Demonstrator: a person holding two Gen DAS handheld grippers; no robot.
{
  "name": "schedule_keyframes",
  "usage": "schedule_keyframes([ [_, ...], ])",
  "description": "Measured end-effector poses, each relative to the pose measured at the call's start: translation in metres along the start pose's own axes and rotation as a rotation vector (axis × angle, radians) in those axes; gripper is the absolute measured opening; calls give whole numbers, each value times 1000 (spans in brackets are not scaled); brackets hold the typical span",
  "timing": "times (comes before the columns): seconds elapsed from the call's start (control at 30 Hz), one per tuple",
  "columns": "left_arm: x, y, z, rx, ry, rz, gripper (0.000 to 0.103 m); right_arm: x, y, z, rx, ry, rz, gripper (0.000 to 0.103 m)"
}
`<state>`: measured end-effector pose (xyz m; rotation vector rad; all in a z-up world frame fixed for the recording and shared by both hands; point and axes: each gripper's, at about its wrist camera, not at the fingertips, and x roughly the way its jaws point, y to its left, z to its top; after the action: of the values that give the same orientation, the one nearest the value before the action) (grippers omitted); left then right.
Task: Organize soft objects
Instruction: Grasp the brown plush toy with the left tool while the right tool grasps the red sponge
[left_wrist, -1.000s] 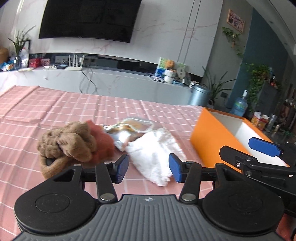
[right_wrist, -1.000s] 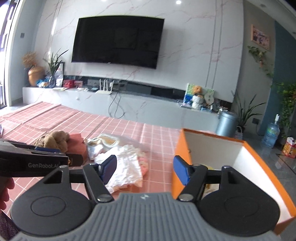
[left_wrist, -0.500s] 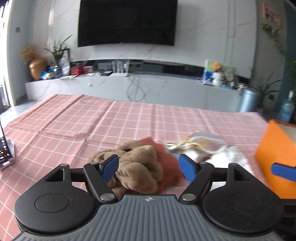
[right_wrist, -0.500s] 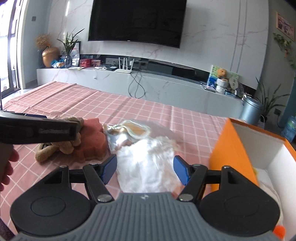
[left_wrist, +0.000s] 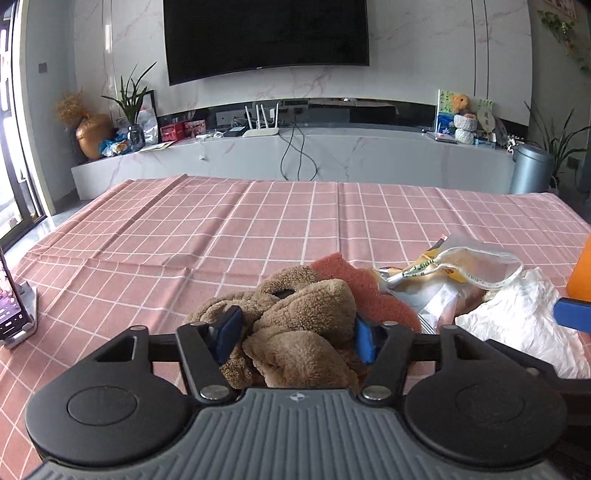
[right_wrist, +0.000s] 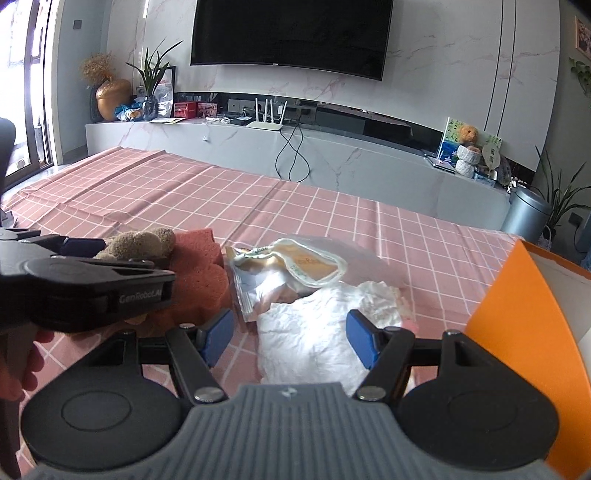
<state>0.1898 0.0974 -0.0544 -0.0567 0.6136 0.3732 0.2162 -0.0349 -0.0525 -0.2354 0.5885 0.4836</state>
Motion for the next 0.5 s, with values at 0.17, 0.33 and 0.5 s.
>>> schedule_keyframes([
  [0.17,-14,13,2,-10,-54,-1,43,7,11,9,-7,-18,49,65],
  [0.33,-18,36,6,-82,-72,-16,39,15,33,17,-44,-20,132,65],
  [0.5,-18,49,7,-129,-73,-18,39,28,53,23,-91,0,189,76],
])
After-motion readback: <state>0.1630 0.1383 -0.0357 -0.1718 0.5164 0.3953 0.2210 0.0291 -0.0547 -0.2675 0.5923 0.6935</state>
